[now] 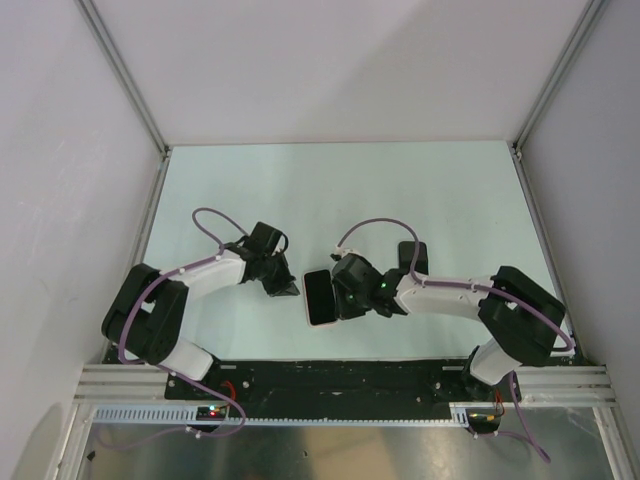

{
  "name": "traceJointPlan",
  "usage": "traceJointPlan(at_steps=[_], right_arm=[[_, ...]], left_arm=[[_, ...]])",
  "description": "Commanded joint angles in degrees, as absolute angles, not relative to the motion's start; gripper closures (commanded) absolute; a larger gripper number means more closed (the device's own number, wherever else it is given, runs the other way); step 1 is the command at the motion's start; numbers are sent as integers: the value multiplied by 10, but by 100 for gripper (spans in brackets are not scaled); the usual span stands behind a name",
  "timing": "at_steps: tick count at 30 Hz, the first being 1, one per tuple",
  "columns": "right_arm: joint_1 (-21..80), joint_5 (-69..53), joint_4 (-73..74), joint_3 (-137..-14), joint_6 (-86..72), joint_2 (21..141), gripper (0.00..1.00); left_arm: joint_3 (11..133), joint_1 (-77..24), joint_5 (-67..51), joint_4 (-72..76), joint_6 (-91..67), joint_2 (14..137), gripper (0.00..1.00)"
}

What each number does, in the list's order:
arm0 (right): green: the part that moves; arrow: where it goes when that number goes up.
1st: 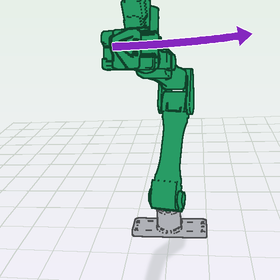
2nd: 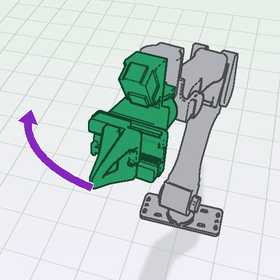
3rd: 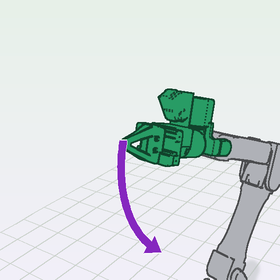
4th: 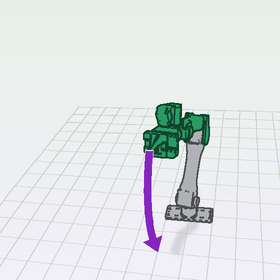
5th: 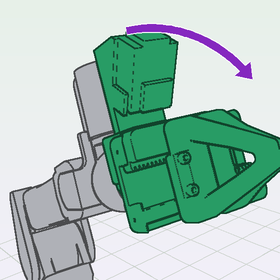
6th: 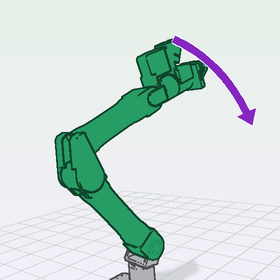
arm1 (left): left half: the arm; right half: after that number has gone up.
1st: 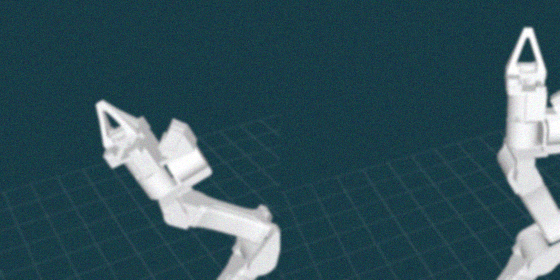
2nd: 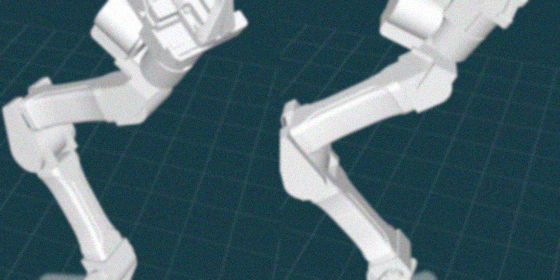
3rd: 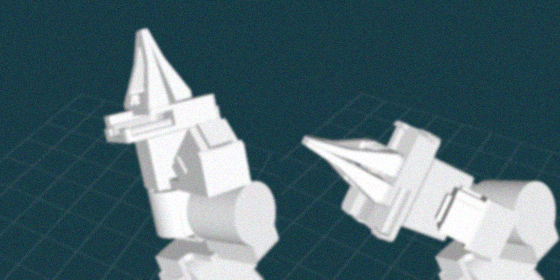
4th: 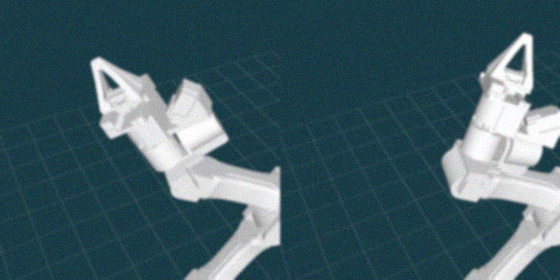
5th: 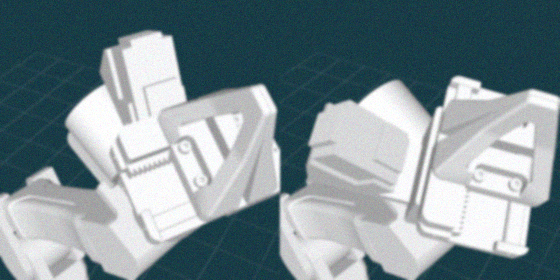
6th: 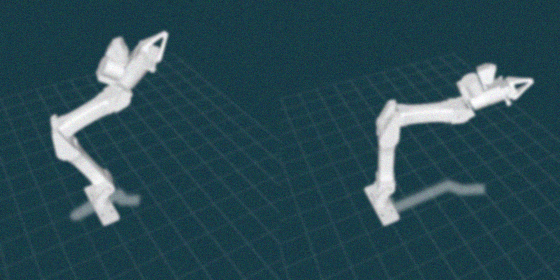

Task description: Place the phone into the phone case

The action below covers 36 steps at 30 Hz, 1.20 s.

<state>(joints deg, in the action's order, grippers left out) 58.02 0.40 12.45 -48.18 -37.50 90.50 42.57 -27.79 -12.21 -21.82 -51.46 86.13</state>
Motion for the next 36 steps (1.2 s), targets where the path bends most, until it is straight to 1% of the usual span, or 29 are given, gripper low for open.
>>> traceJointPlan(at_steps=[1, 22, 30, 36], right_arm=[[592, 30, 111, -499, -373, 942, 90], [619, 69, 168, -542, -371, 1016, 91], [608, 83, 199, -597, -342, 1006, 80], [568, 69, 185, -610, -321, 943, 66]], left_arm=[[427, -282, -115, -213, -514, 861, 100], [442, -281, -121, -213, -511, 874, 100], [461, -270, -129, -214, -498, 872, 100], [488, -249, -134, -223, -487, 870, 100]])
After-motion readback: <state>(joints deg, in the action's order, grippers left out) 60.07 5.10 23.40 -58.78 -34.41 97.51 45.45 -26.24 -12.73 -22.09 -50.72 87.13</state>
